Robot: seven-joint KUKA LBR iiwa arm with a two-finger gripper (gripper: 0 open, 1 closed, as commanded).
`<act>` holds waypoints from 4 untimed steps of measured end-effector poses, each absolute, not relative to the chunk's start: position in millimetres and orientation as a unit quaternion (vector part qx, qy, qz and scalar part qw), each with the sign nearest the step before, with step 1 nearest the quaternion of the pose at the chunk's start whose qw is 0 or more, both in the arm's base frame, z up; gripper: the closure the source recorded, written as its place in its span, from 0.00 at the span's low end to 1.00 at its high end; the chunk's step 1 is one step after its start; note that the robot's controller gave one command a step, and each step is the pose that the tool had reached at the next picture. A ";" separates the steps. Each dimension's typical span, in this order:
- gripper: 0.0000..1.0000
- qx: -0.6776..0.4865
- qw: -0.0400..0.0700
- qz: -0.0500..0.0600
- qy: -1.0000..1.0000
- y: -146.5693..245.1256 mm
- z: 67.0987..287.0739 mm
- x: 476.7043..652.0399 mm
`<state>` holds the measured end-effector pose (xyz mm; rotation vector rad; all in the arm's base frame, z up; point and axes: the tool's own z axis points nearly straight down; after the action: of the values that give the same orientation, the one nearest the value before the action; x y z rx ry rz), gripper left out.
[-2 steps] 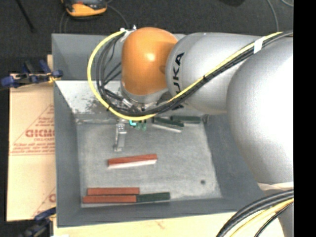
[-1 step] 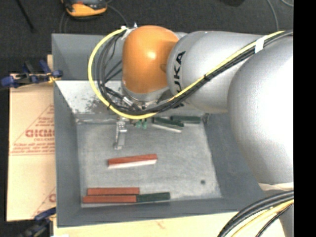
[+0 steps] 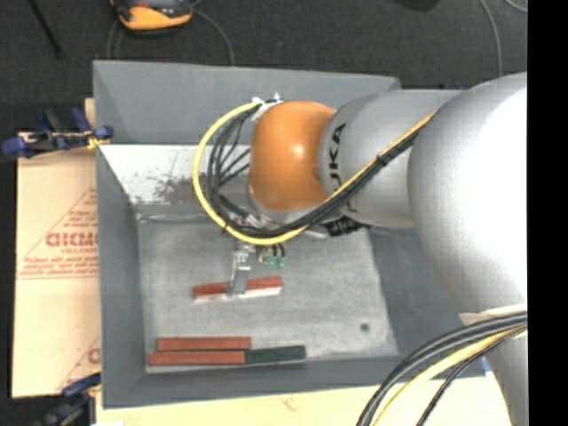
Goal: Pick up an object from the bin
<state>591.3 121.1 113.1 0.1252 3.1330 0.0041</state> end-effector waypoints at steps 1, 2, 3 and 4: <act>0.00 -0.018 -0.001 -0.001 1.000 99.2 92.5 578.9; 0.00 0.007 0.001 0.001 1.000 89.0 108.2 574.1; 0.00 0.051 0.001 0.000 0.999 86.8 82.8 572.4; 1.00 0.022 0.002 0.000 1.000 82.9 71.0 559.8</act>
Offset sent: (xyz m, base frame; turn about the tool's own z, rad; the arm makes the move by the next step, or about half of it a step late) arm -0.0234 -0.0390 0.0016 0.0967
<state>559.8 82.9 71.0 0.0682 3.1369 0.0009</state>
